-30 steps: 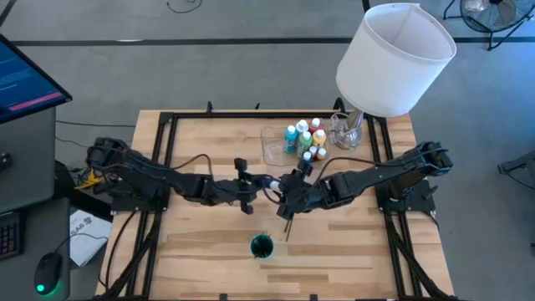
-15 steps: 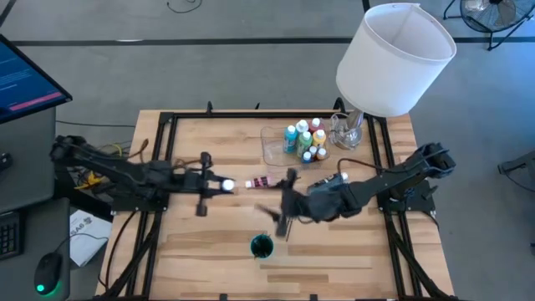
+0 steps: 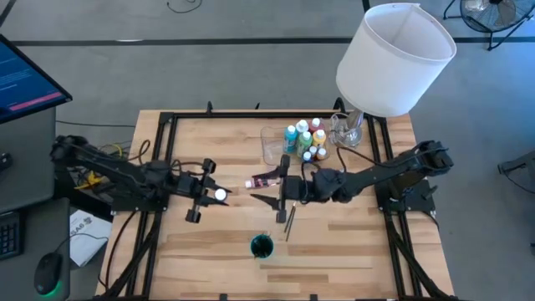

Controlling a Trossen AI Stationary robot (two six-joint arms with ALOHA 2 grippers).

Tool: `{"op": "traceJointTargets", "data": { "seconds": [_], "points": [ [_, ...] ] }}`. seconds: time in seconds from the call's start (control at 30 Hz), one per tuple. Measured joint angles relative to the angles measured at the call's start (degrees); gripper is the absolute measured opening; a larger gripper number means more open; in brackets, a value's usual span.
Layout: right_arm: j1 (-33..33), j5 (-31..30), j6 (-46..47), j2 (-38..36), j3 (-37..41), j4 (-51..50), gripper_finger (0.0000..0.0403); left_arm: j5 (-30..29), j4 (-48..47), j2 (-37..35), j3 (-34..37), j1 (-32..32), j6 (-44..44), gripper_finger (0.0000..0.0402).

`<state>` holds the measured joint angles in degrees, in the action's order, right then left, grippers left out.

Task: Pick & Place Paint Supplies
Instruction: Put the small blue paint bottle into the transparent bin

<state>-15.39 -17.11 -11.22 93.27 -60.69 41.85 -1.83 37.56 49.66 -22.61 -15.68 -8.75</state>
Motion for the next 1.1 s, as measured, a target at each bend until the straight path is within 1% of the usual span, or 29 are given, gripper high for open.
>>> {"op": "traceJointTargets", "data": {
  "seconds": [0.1,0.33,0.63,0.83,0.97,1.1],
  "points": [
    [0.83,-0.04,3.08,0.0,-0.01,-2.55,0.0221,1.77,2.96,2.55,0.0,0.0,0.72,0.0037],
    [0.03,0.39,2.77,0.88,-0.03,-3.39,0.0221,2.24,8.03,6.63,-0.02,0.41,1.37,0.0039],
    [0.04,0.57,3.97,0.79,-0.09,-2.99,0.0221,3.2,8.46,6.88,-0.09,1.14,3.27,0.0037],
    [0.41,0.57,4.14,0.81,-0.09,-3.28,0.0221,0.26,8.43,8.02,-0.11,1.14,3.65,0.0037],
    [1.17,0.55,7.99,0.79,-0.09,-4.0,0.0221,-3.7,8.94,10.2,-0.19,1.14,3.67,0.0038],
    [2.13,-0.08,13.39,0.81,-2.16,-13.37,0.0221,-4.84,9.14,12.58,-1.35,1.53,4.58,0.004]
  ]
}}
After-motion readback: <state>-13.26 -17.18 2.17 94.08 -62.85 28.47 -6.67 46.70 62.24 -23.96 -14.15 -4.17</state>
